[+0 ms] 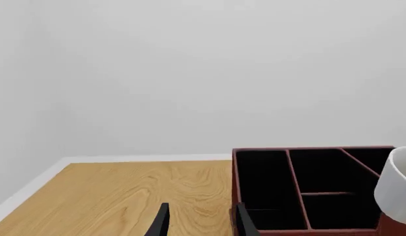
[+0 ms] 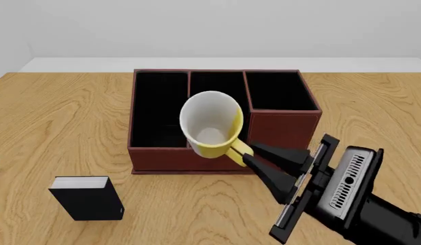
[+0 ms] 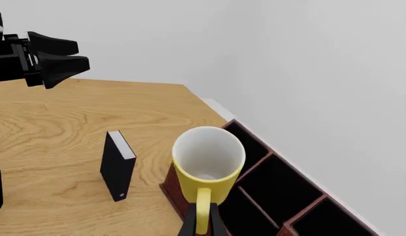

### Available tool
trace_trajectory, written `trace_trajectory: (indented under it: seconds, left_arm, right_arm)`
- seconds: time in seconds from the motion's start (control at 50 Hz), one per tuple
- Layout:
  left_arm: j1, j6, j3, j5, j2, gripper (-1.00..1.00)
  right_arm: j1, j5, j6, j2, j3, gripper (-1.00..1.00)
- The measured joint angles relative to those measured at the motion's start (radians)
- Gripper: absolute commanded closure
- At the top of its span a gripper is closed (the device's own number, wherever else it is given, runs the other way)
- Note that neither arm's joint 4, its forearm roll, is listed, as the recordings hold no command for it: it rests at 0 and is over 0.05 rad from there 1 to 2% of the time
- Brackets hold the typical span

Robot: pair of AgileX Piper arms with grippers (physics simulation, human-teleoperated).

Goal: Pick up the yellow and white mug and place it to the right of the caddy.

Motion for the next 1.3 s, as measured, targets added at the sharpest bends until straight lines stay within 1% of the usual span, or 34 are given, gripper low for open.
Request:
trace_trajectory:
  seconds: [0.36, 0.58, 0.82, 1.04, 1.3]
  left_arm:
    - [-0.054, 0.015, -0.01, -0.011, 0.017, -1.0]
    - [-0.082, 0.024, -0.015, -0.016, 0.028, -1.0]
    - [-0.108, 0.032, -0.013, -0.023, 0.035, -1.0]
    - [-0.129, 0.028, -0.002, -0.059, 0.061, -1.0]
    - [-0.149, 0.019, 0.006, -0.104, 0.097, -1.0]
  right_arm:
    - [-0.085, 0.101, -0.007, -0.151, 0.02, 1.0]
    - [-0.149, 0.169, -0.007, -0.248, 0.022, 1.0]
    - [-0.221, 0.222, -0.005, -0.328, 0.022, 1.0]
    - [-0.292, 0.261, -0.006, -0.377, 0.006, 1.0]
    - [-0.354, 0.283, -0.017, -0.39, -0.028, 1.0]
